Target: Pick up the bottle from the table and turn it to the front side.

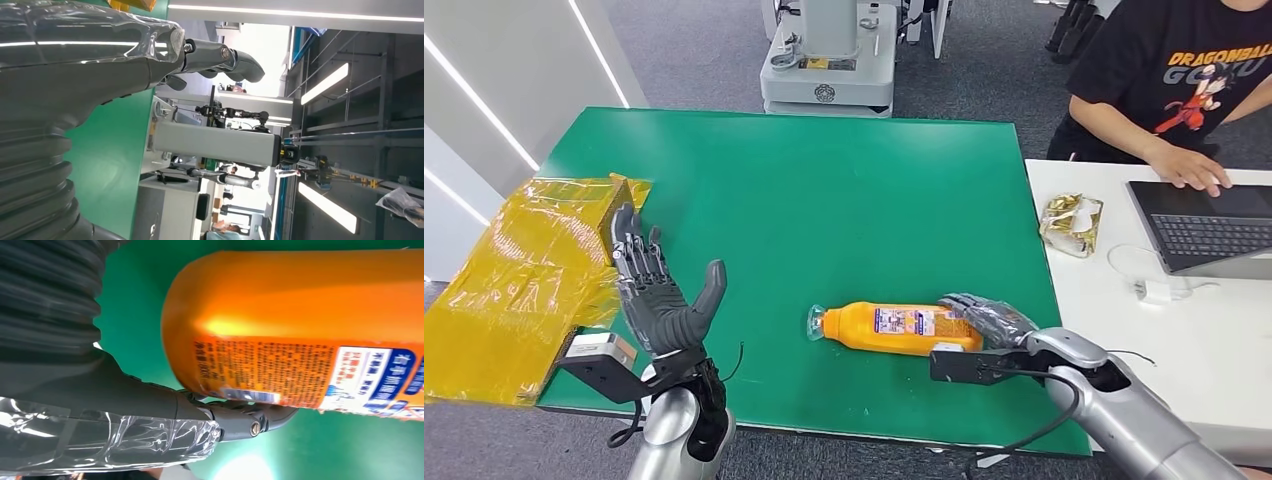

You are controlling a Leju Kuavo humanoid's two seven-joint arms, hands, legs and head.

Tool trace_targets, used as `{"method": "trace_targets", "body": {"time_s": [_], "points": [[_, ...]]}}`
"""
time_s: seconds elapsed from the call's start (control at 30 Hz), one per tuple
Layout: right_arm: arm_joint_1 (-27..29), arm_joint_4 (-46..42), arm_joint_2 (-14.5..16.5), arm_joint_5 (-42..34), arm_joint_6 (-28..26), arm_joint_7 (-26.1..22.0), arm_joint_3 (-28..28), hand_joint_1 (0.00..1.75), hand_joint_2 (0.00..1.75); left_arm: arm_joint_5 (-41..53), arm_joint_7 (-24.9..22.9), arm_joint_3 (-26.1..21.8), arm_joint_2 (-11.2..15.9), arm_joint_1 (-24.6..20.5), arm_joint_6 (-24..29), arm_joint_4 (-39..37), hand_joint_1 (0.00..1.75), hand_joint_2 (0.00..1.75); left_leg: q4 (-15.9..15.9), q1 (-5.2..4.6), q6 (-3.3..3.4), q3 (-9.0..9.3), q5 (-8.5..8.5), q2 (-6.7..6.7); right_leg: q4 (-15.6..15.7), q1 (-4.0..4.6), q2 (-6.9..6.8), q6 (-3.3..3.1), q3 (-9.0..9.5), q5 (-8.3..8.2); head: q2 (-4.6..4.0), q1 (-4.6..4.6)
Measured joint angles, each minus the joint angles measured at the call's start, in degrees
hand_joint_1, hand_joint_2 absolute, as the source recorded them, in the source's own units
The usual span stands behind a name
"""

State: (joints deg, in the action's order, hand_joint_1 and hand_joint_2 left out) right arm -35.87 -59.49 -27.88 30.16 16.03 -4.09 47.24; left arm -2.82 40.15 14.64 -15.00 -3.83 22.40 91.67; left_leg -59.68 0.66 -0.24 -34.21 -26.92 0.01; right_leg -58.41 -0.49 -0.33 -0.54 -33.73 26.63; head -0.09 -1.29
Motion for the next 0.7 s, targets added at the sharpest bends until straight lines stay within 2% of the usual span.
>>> {"method": "trace_targets", "body": {"time_s": [0.1,0.37,0.7], "points": [[-1.6,2.0,1.5,0.0,0.7,-1.3,0.7,0.0,1.75,0.0,0.0,0.0,0.0,0.0,0.1,0.0,0.0,1.75,0.0,0.0,-0.01,0.0,0.01,0.02,0.0,0.0,0.02,0.0,0.0,0.0,0.0,0.01],[-7.4,9.1,7.9,-0.2,1.0,-3.6,4.0,0.0,1.75,-0.3,0.0,0.0,-0.1,-0.6,0.6,-0.1,0.0,1.75,0.0,0.01,-0.02,0.03,0.02,0.02,0.0,0.01,0.03,-0.02,0.0,-0.01,0.0,0.0],[-11.9,14.0,11.9,-0.8,0.9,-4.8,6.5,0.0,1.75,0.0,0.0,0.0,-0.1,-0.6,1.4,-0.1,0.0,1.75,0.0,0.0,-0.01,0.01,0.02,0.02,0.0,0.0,0.03,-0.01,0.0,-0.01,0.0,0.0]]}}
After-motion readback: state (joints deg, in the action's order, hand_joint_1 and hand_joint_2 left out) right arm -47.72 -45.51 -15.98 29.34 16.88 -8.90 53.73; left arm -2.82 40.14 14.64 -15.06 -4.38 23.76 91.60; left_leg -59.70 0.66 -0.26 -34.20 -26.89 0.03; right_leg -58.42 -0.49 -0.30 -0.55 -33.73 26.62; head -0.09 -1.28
